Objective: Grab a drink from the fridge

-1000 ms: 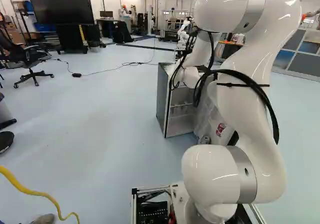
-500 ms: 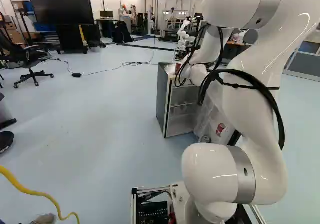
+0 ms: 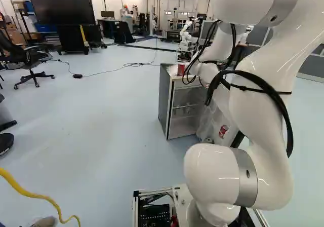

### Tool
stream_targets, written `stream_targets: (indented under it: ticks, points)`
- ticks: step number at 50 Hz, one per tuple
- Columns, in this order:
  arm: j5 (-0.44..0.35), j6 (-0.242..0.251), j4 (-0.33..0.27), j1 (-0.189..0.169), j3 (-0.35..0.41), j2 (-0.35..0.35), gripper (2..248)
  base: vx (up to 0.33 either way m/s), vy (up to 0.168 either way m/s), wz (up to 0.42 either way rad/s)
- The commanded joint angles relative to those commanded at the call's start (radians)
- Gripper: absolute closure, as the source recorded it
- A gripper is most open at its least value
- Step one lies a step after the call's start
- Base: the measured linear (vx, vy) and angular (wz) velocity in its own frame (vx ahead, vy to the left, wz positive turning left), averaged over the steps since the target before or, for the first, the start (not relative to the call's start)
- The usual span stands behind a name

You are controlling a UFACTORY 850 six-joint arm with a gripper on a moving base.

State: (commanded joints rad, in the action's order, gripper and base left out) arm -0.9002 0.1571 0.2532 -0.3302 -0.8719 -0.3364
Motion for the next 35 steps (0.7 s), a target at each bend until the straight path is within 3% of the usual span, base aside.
stream_targets:
  ticks: [35]
  points:
    - [0.214, 0.000, 0.108, -0.108, -0.009, 0.063, 3, 0.000, 0.000, 0.000]
